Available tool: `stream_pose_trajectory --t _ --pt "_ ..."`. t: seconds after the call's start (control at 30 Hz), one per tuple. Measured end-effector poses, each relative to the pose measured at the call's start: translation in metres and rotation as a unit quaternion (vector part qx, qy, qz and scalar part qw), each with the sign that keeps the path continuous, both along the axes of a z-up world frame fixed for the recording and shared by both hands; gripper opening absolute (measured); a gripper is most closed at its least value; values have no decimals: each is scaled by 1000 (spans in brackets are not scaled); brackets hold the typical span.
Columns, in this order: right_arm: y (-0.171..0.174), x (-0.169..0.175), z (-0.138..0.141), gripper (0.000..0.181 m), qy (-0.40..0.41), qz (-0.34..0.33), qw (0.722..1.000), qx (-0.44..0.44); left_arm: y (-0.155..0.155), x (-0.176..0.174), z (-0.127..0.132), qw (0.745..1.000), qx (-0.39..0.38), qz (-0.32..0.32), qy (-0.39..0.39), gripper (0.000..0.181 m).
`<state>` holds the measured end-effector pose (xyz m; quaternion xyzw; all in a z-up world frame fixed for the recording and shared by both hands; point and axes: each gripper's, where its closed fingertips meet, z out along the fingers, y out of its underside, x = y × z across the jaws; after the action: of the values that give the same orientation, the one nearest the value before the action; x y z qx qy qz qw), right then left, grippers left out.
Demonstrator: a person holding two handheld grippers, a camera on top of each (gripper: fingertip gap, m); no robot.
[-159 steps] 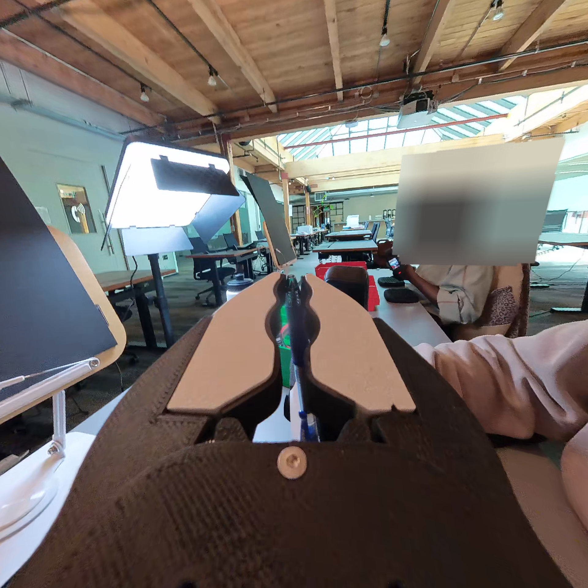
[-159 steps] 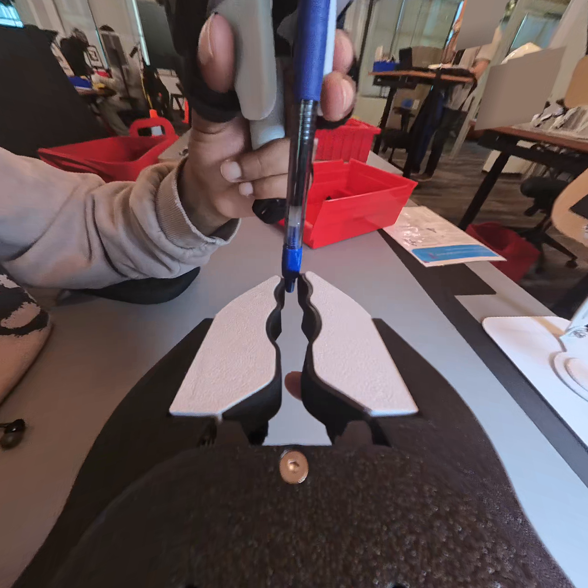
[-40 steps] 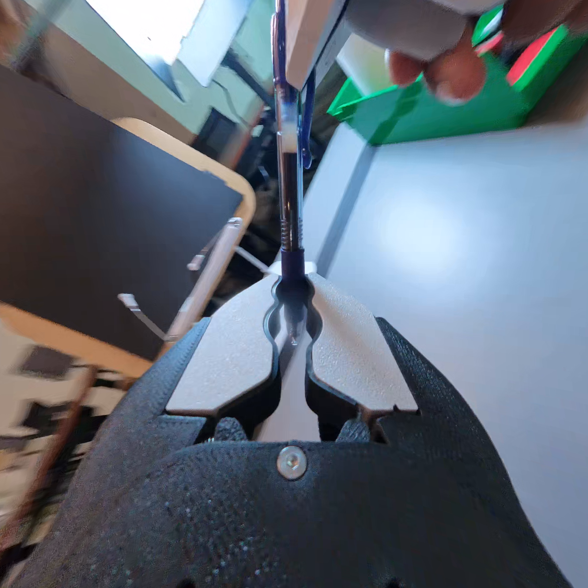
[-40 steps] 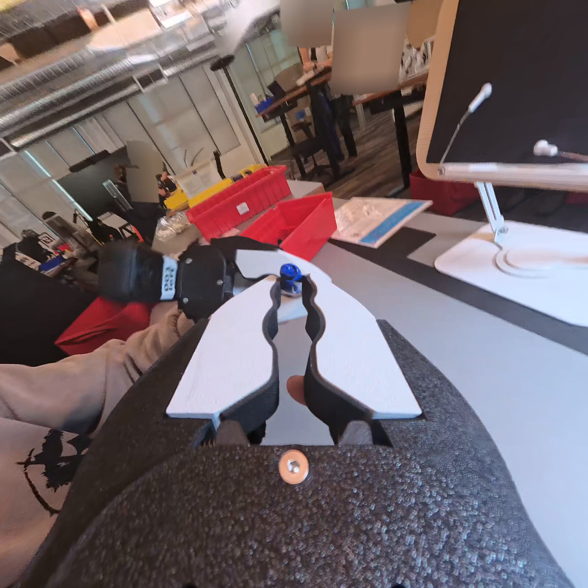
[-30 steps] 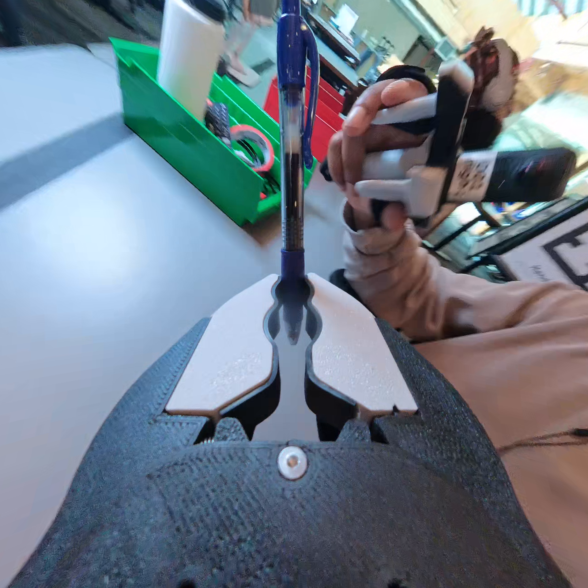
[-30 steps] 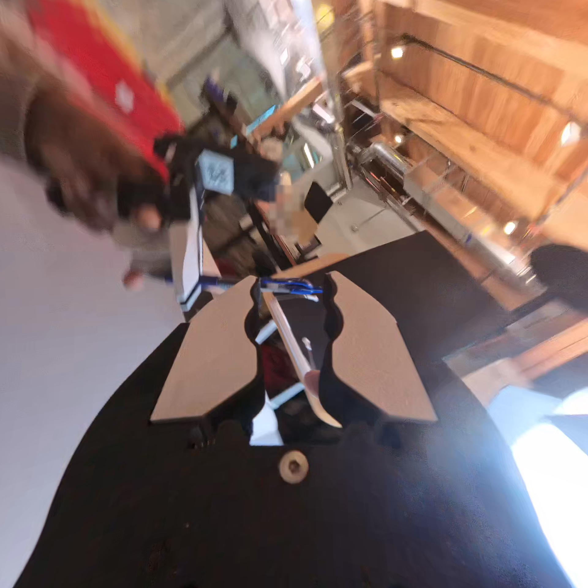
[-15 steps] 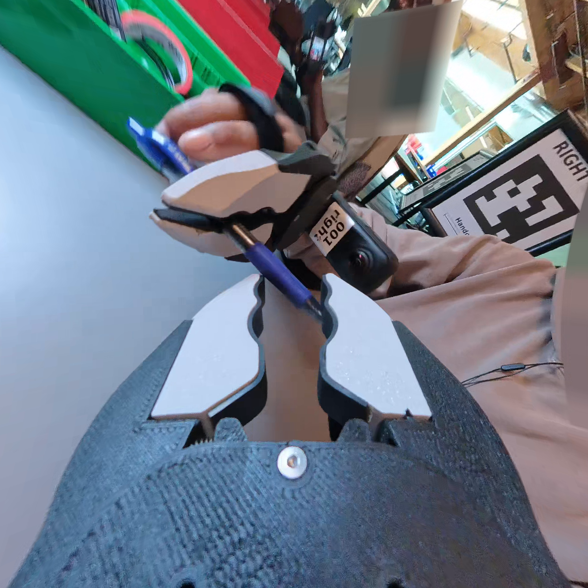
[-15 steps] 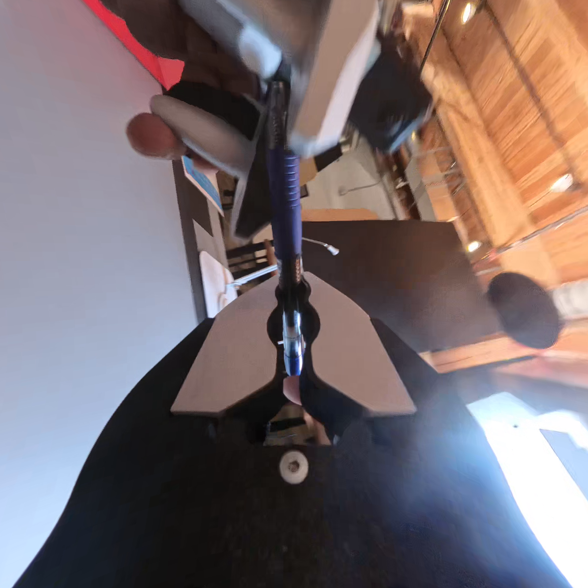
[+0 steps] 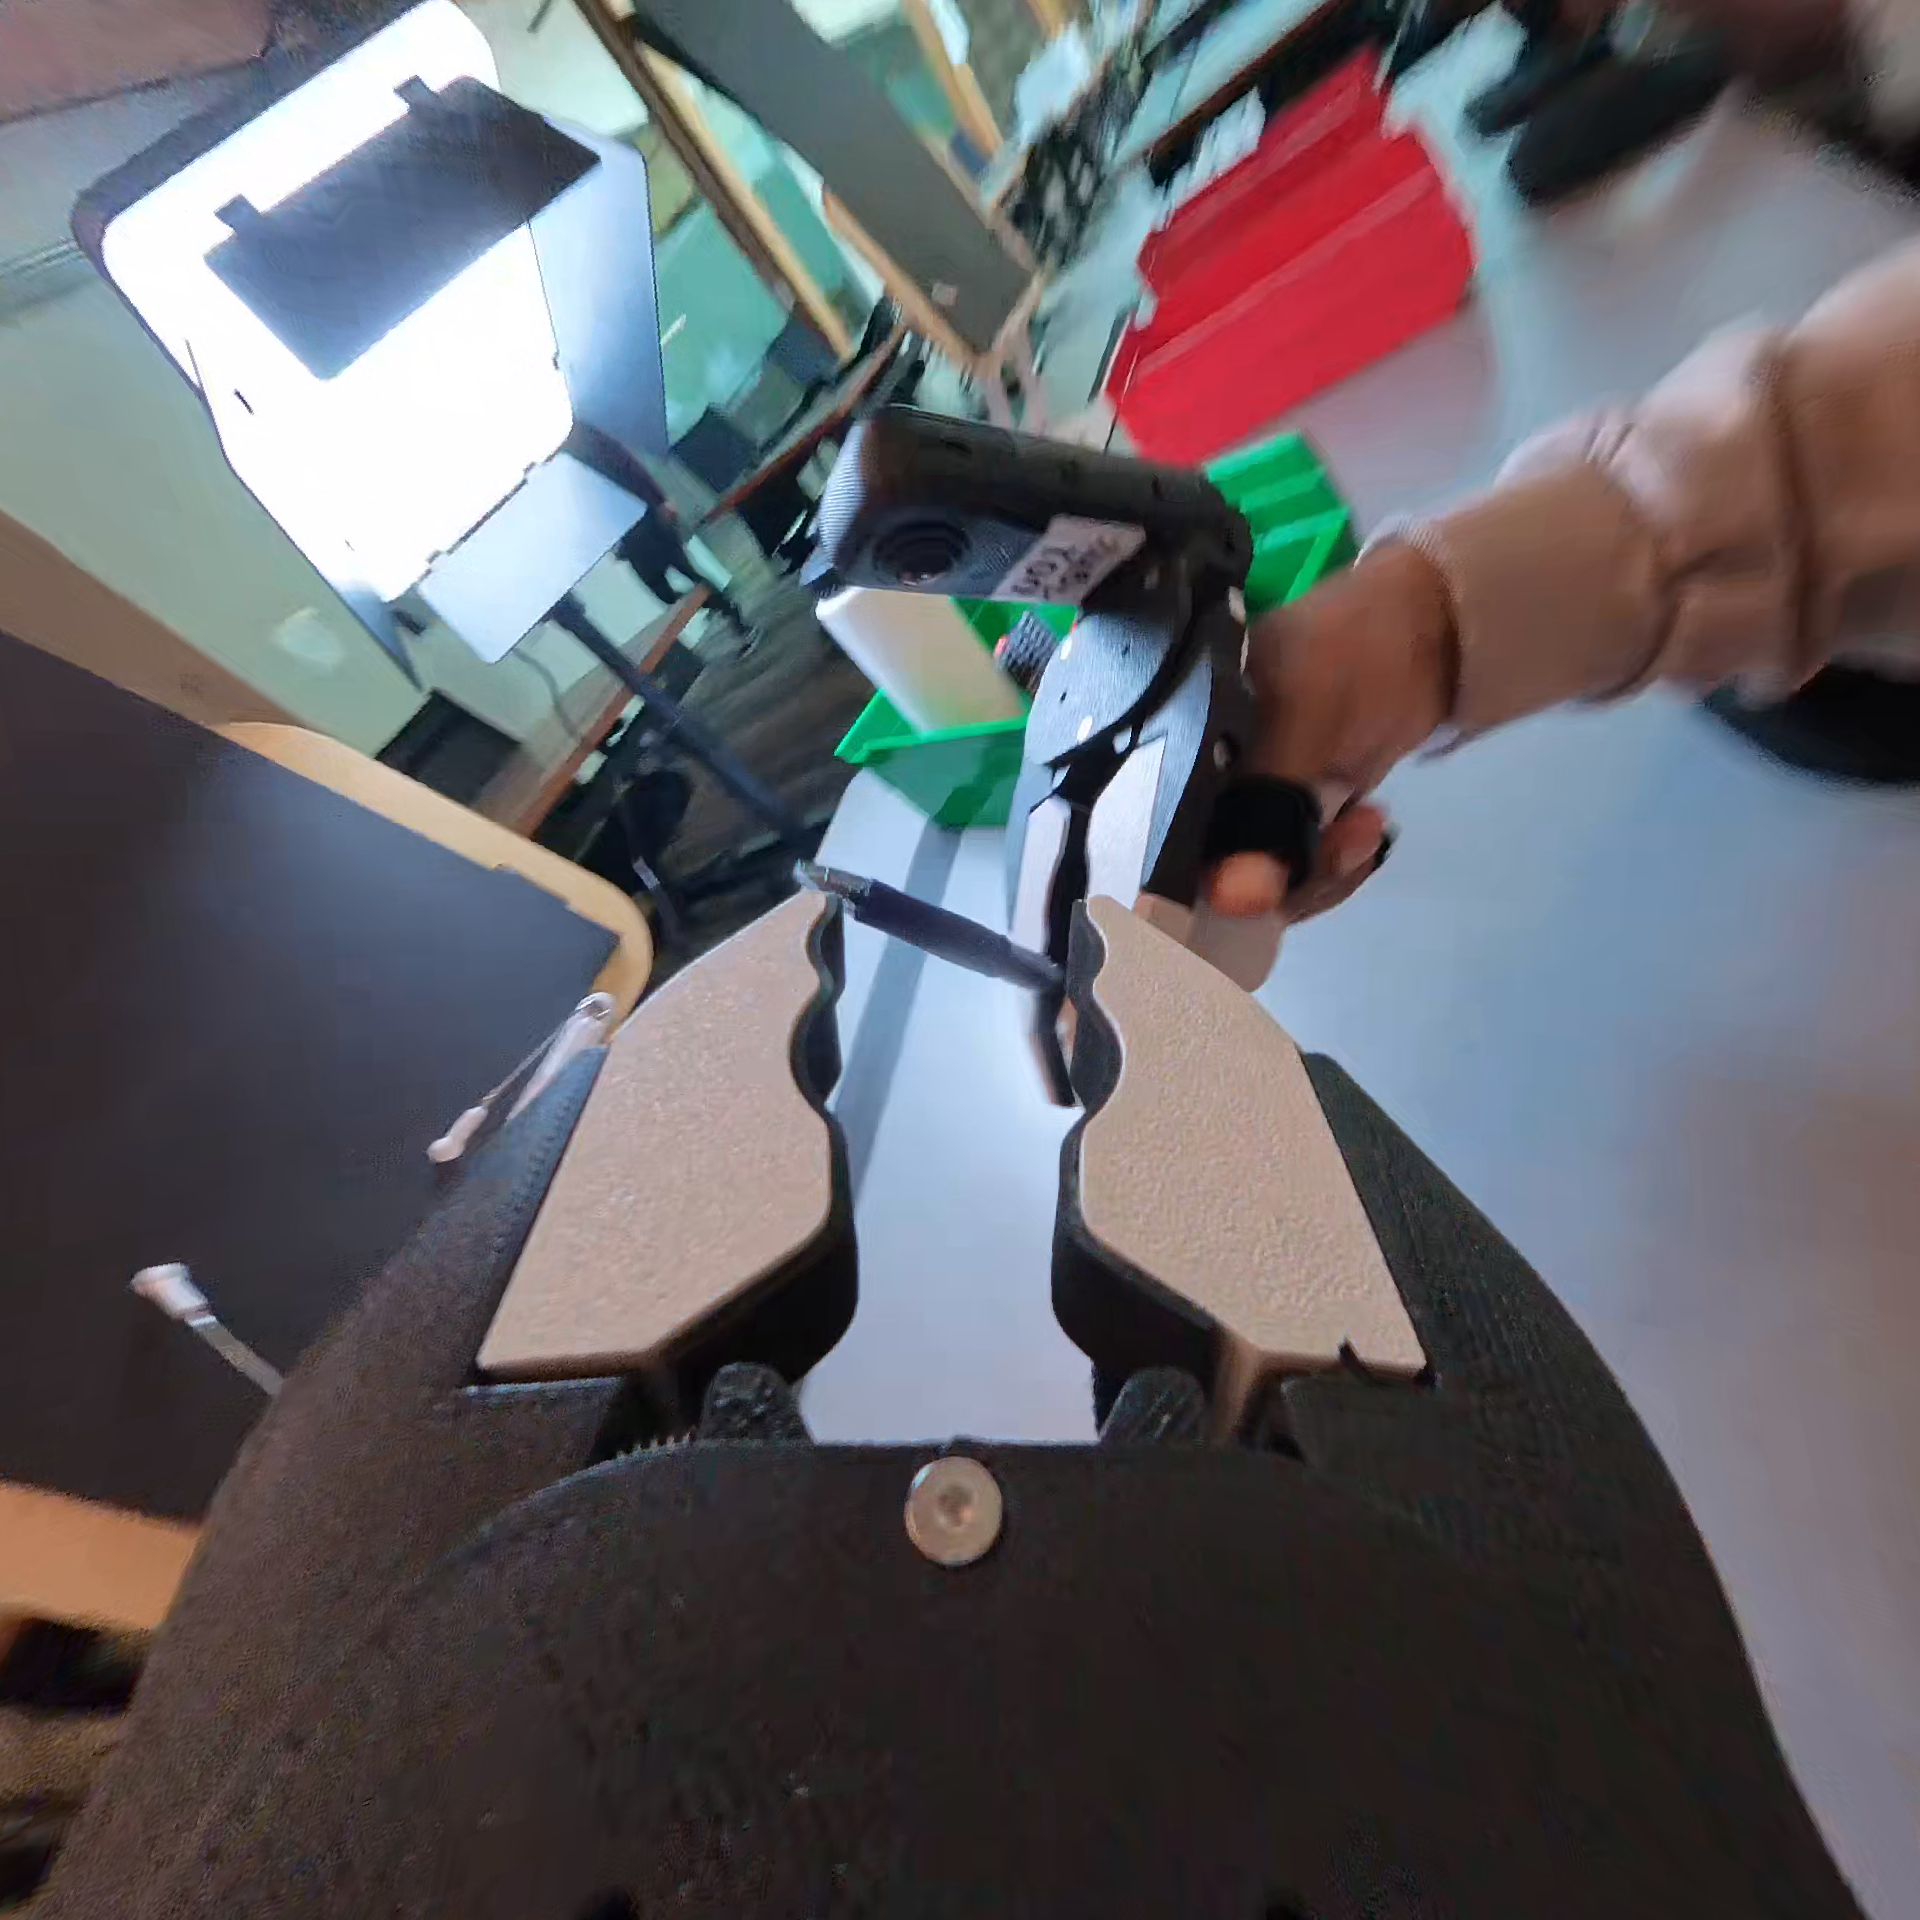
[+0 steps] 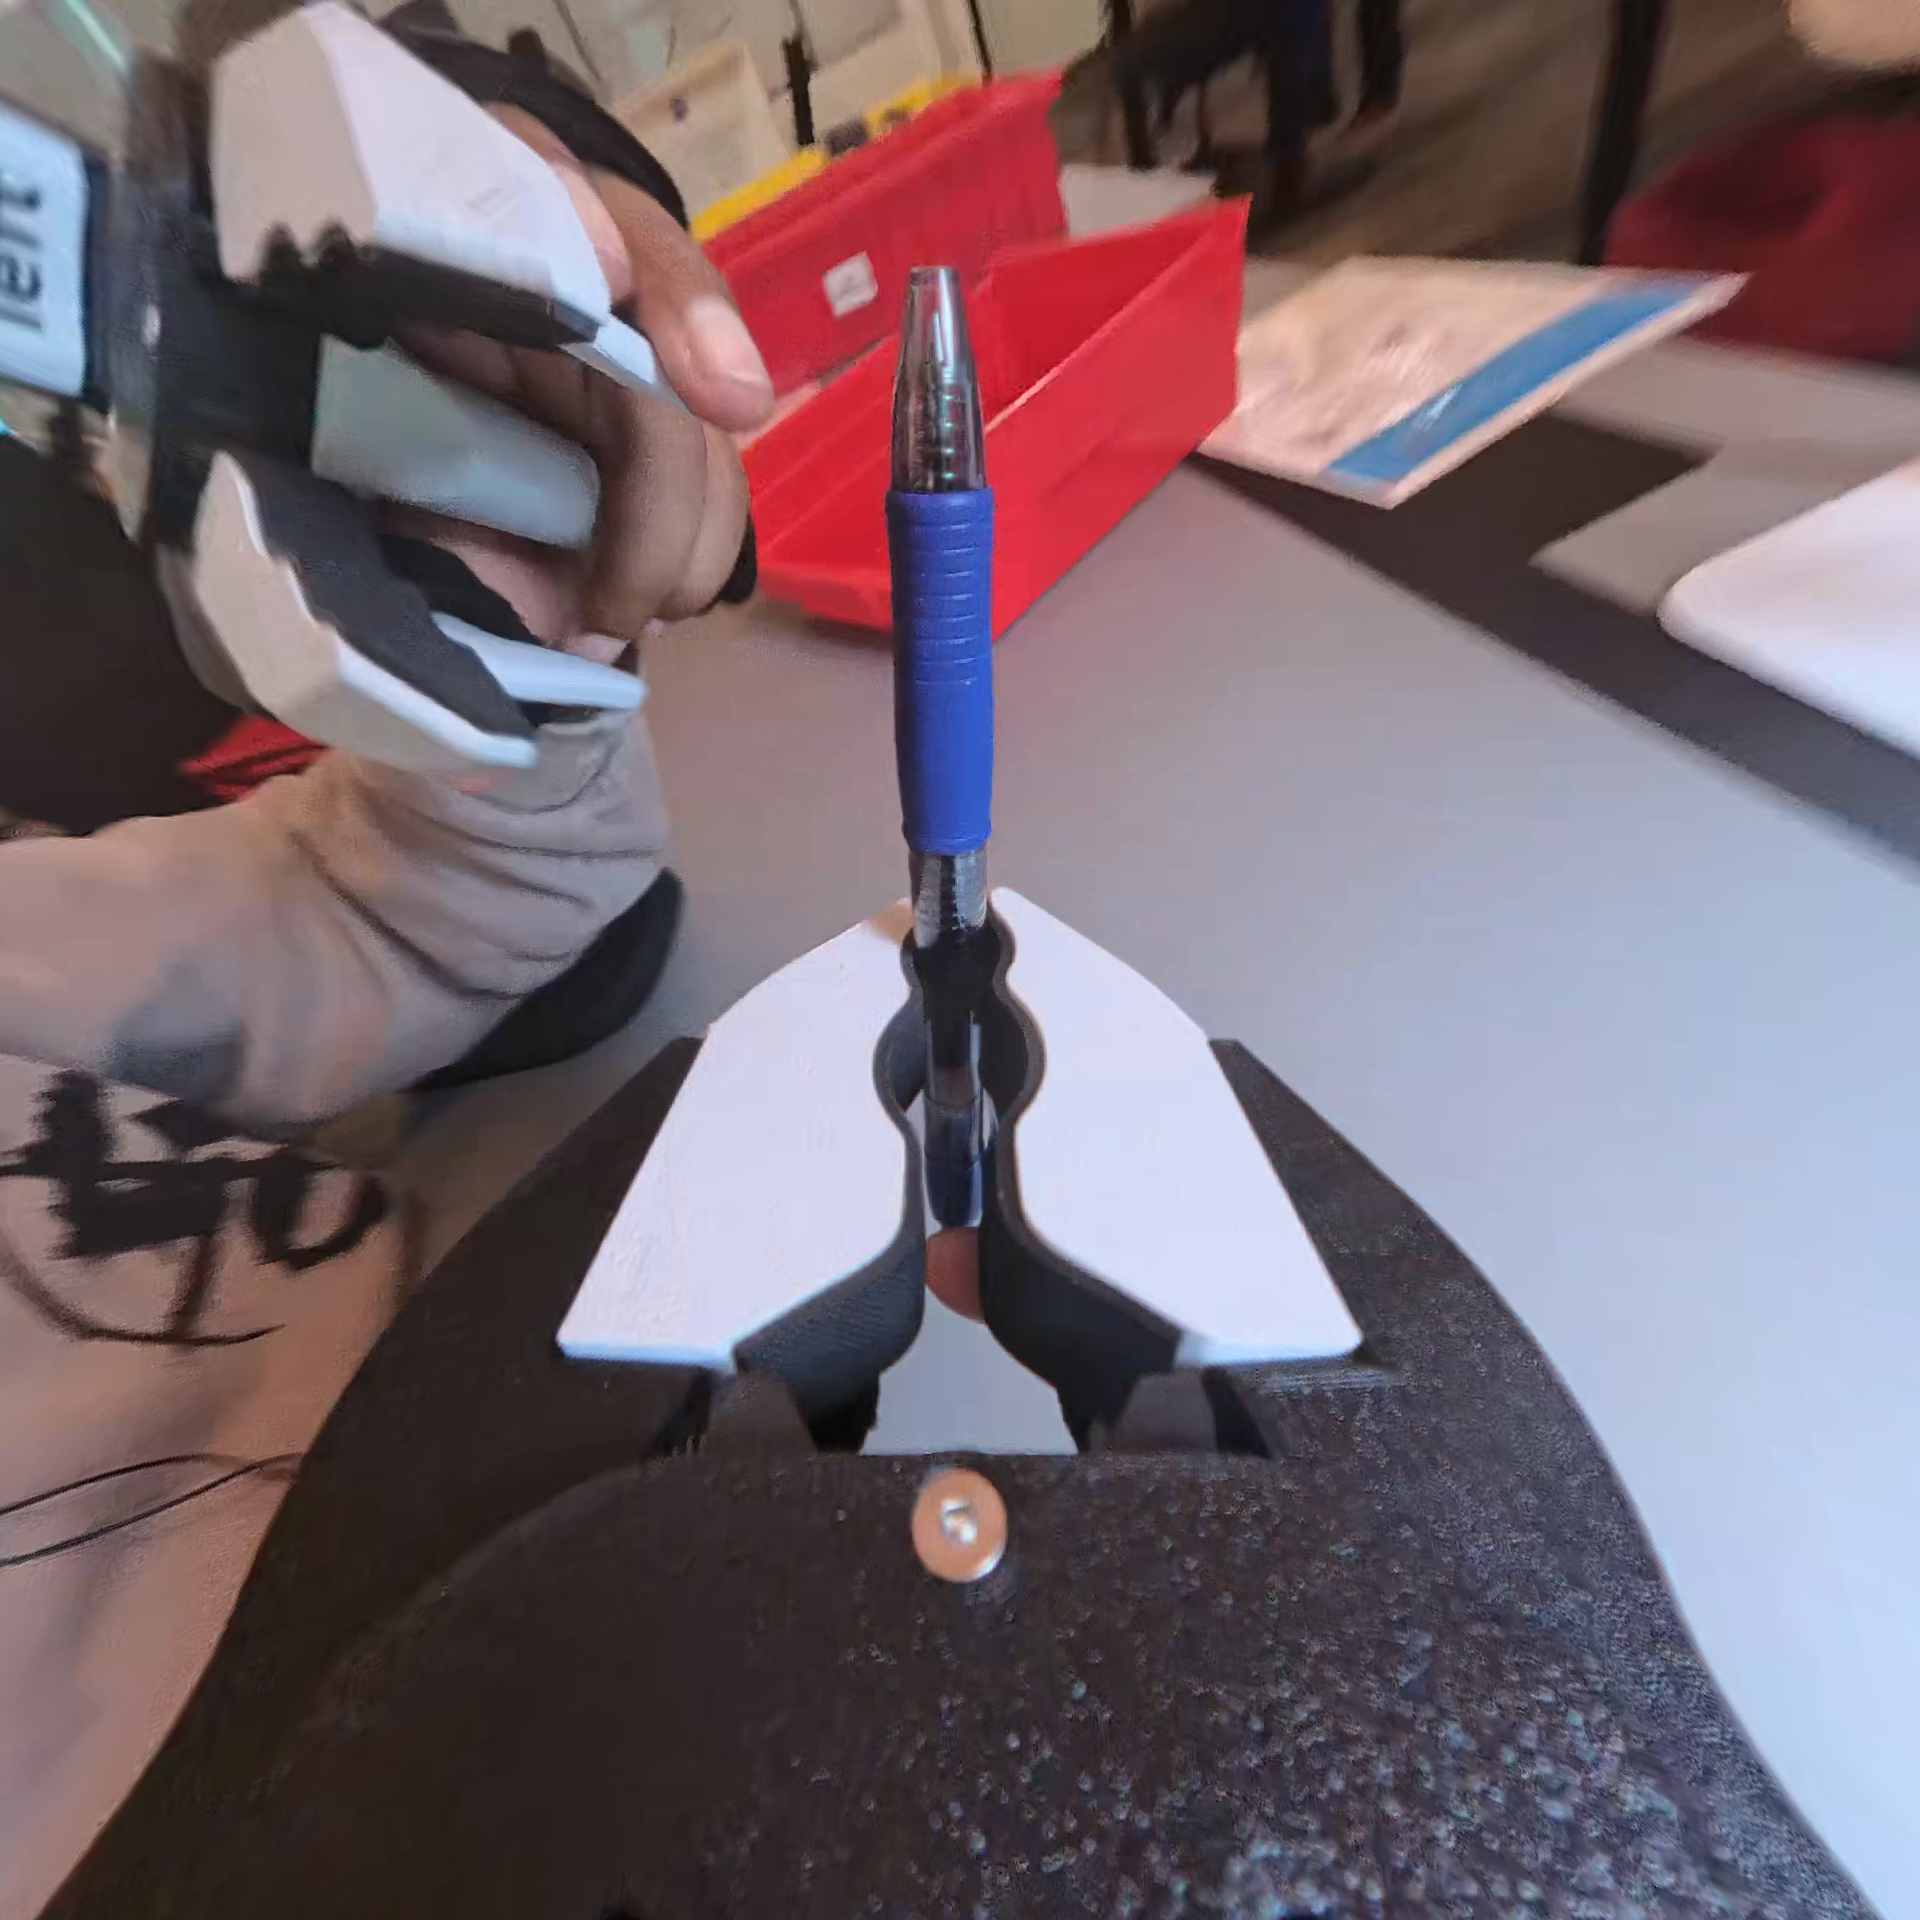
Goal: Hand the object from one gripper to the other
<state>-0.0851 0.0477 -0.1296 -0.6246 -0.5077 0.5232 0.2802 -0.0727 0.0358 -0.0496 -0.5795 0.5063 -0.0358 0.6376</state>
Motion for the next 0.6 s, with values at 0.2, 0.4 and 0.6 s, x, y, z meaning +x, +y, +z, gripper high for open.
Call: stream_pose_trajectory --t 0.2,0.4,0.6 --pt "-13 4 -24 5 -65 46 990 -114 22 -6 -45 959 135 75 239 38" --pt "-20 8 -51 5 -119 79 981 -130 42 0 -78 890 290 84 341 34" --pt "-37 12 -45 14 -108 137 975 -140 49 -6 -92 879 307 92 353 15"
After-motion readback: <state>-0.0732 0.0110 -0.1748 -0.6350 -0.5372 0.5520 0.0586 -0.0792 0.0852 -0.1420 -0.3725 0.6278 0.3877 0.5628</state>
